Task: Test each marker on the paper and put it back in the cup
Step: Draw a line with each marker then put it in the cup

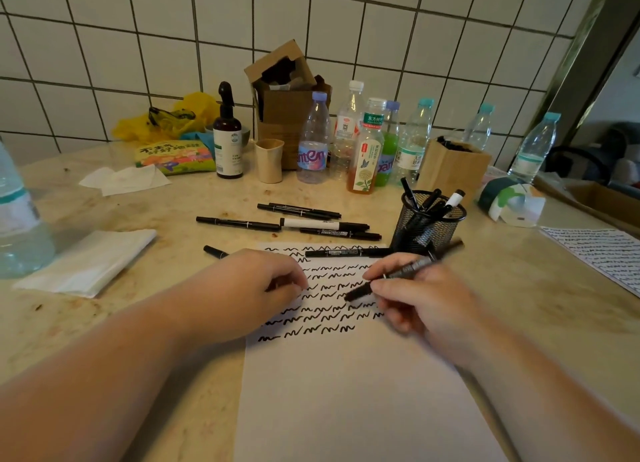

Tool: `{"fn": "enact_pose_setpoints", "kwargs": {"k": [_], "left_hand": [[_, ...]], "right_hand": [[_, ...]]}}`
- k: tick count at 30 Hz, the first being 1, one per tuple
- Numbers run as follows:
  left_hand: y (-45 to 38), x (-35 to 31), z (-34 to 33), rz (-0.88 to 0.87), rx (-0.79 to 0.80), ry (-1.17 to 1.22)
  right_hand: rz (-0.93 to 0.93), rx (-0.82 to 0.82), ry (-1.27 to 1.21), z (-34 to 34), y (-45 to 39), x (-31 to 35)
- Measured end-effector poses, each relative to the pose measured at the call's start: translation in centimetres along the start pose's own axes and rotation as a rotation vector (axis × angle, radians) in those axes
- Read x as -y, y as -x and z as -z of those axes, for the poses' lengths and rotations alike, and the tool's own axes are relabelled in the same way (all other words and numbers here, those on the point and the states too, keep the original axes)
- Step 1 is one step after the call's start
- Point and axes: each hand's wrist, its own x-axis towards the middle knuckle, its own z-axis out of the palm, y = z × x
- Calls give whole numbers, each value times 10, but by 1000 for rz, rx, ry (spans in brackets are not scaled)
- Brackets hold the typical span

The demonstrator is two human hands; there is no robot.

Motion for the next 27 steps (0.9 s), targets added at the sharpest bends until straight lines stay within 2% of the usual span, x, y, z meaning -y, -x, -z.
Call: {"fn": "enact_pose_setpoints", "kwargs": {"k": [5, 11, 19, 24, 27], "left_hand": [[2, -8, 0, -87, 19, 42], [2, -18, -2, -165, 74, 55], [7, -29, 5, -201, 268, 60], [8, -30, 7, -234, 416, 145], [12, -21, 12, -197, 451, 165]], "right_hand": [[66, 155, -114, -6, 5, -1], [135, 262, -74, -9, 7, 0], [317, 226, 101, -5, 10, 6], [347, 282, 80, -3, 9, 4], [363, 185, -36, 7, 8, 6]]}}
